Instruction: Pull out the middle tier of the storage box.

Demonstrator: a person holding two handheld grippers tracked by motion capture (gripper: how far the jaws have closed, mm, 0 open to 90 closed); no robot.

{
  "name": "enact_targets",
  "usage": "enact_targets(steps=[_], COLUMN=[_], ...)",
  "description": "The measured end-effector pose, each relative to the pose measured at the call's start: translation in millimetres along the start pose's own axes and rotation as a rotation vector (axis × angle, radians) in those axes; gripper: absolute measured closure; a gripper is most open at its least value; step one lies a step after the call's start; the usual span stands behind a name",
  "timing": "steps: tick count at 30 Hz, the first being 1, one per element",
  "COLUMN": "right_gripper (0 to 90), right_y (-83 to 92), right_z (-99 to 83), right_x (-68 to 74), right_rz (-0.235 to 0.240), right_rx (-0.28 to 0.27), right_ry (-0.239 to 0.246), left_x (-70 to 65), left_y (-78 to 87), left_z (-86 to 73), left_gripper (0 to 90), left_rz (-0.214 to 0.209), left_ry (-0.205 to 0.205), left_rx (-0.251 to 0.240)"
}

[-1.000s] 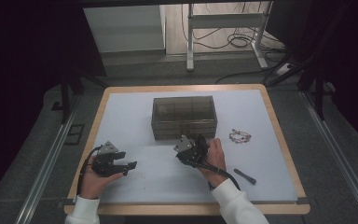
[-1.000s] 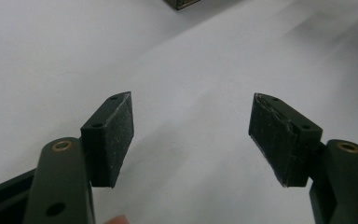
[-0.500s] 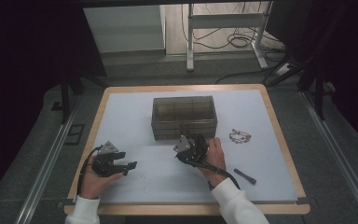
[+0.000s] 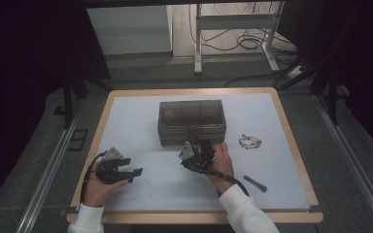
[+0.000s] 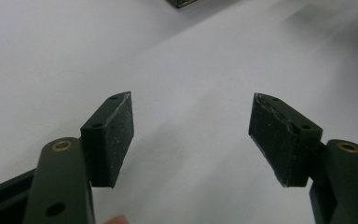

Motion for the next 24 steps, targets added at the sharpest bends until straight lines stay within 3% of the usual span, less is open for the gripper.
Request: enact_targets(steps=[24], right_gripper=[42.6], right_y=[-1.6], right_z=[5.1], right_x=[7.7], right_rz=[-0.080], right_rx=[-0.018], right_ry=[0.102], left_x=[0.7], left_y=[-0.4], left_z=[-0.8], left_gripper=[31.1], left_rz=[-0.002], left_ry=[0.000], left_rx=[0.003])
Point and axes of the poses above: each handheld gripper's, and its own axes: y roughly backward along the jaws, z roughly out of its top, x roughly to its left, the point moved 5 cm from there along -y, roughly forward along the jaws, and after that the axes turned 7 degrees about -z, right-handed, at the moved point
